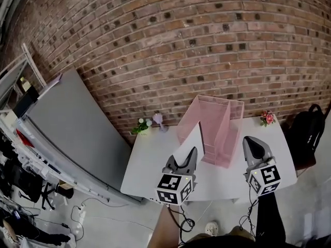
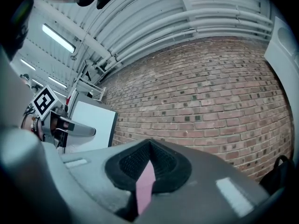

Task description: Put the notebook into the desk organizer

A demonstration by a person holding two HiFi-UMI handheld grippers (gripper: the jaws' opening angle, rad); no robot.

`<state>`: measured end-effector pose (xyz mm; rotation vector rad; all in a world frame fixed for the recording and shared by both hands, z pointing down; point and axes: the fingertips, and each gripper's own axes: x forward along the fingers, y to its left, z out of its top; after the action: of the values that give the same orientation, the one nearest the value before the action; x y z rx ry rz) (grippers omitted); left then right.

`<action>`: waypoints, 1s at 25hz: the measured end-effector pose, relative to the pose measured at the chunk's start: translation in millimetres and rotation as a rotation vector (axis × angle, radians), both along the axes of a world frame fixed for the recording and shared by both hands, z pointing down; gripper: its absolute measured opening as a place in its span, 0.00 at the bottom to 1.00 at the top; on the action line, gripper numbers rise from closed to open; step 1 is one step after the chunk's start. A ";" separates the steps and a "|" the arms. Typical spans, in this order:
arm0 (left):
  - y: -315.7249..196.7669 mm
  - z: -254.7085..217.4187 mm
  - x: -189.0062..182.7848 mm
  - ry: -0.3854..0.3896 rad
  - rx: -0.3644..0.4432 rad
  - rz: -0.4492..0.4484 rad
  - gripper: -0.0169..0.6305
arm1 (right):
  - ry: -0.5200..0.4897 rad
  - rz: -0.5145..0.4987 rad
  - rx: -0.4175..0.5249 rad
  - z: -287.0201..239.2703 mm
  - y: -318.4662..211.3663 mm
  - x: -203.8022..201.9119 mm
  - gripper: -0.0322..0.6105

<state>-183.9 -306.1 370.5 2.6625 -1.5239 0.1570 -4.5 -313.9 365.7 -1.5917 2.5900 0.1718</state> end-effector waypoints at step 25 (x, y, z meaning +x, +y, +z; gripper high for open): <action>-94.5 20.4 -17.5 -0.057 0.017 -0.037 0.05 | 0.021 0.006 -0.031 21.5 -90.8 -15.0 0.05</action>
<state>-201.4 -400.5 390.9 2.6624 -1.5973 0.2206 -19.5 -404.8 387.2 -1.6162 2.6164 0.1509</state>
